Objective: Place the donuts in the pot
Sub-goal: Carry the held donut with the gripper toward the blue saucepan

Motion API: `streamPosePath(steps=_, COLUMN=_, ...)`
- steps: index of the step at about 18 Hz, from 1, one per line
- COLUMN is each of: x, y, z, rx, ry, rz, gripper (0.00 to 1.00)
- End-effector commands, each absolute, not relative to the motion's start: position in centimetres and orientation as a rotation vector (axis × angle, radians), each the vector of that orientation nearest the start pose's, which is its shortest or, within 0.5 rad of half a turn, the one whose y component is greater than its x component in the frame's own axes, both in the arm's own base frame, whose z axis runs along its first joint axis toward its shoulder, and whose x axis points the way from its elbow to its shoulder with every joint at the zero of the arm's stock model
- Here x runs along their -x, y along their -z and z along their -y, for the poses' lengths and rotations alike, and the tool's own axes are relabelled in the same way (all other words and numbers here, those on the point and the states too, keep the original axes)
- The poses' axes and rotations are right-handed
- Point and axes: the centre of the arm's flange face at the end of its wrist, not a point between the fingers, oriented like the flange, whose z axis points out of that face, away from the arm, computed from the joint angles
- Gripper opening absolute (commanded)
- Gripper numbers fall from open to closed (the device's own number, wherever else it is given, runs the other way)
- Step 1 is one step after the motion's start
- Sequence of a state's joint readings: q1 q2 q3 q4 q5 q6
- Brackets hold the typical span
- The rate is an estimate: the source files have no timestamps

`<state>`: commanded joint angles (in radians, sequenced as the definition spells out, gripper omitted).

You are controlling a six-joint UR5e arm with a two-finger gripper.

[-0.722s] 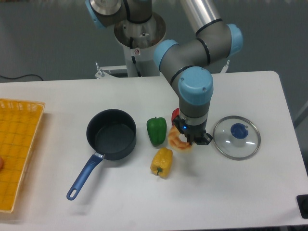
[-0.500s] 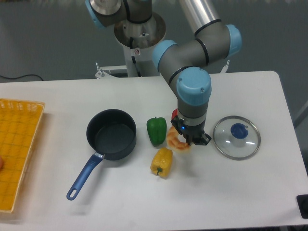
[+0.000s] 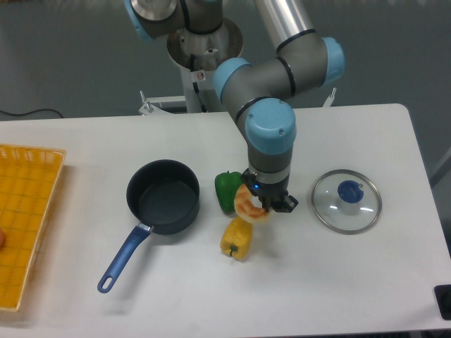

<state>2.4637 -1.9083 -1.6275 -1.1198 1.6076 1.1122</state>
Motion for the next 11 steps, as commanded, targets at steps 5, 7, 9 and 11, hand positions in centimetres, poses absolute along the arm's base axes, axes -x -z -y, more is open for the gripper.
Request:
streamPosePath(steps=5, x=34.8, y=-32.0, z=-49.8, rx=3.124, ry=-0.105, rz=-0.311, gripper=0.09)
streamPosePath(steps=7, x=33.1, y=-32.1, z=-50.5, rx=3.124, ry=-0.108, rz=-0.318, gripper=0.09)
streamPosePath(steps=9, x=32.0, y=-32.0, z=-50.9, rx=3.126, ry=-0.104, rz=-0.301, gripper=0.09)
streamPosePath(steps=11, x=30.0, y=-31.8, z=-51.9, rx=3.126, ry=-0.101, rz=-0.301, gripper=0.09)
